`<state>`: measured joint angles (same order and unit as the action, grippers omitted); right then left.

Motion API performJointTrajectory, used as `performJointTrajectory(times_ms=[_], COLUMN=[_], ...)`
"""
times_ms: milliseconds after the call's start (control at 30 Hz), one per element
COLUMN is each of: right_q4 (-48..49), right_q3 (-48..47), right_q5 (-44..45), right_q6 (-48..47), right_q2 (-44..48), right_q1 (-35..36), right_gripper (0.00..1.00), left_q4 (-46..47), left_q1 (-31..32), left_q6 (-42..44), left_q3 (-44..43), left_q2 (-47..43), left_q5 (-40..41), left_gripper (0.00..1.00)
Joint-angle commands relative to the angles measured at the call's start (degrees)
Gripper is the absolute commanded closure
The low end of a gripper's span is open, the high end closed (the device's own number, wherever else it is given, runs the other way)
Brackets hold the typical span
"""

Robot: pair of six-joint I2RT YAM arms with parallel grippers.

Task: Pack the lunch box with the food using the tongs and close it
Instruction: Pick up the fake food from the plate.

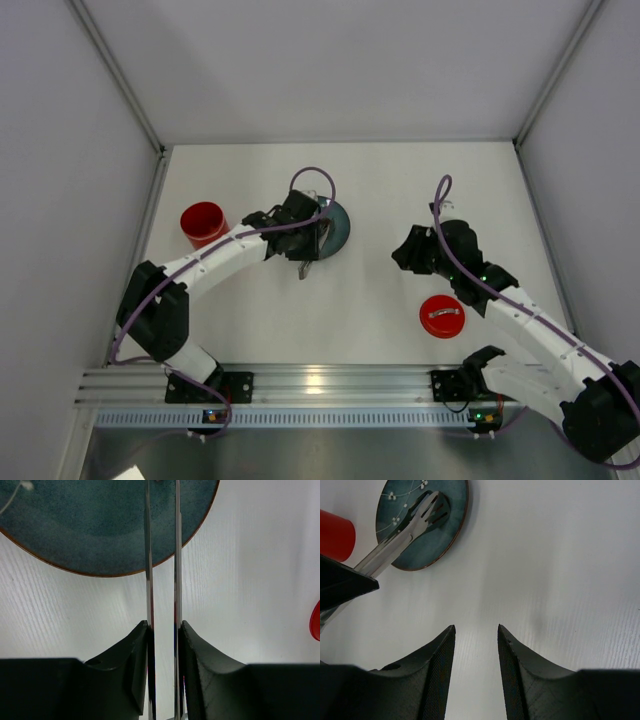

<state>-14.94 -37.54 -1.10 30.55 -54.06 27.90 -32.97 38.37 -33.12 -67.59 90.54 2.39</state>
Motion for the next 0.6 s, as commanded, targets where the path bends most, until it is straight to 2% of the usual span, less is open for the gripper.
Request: performJointTrajectory(times_ms=[0,133,433,567], right_q4=[-1.58,-1.76,-1.85,-1.76], right_q3=[-2.27,-2.8,-3.33,-3.33], right_q5=[0.84,0.84,0.75,0.49], right_q6=[-1.01,-1.1,-1.28,-1.1], right_q2=[-0.08,-0.43,-0.69,-0.96], right_q1=[0.75,0.75,0.66,0.75], right_gripper=[0.61,0.61,0.61,0.61], left_q4=[1.6,-0.68,-5.78,-12.88], left_q1=[0.21,0.21,0.21,-0.31], left_q6=[-0.01,0.34,-1.24,-2.12], left_q3=[-1.4,-2.98,-4.56,-6.06], left_q2=[-1.94,-4.32,-16.0,-20.05], left_q5=[0.94,3.31,14.56,21.67], left_gripper=[0.8,0.87,0.87,0.89])
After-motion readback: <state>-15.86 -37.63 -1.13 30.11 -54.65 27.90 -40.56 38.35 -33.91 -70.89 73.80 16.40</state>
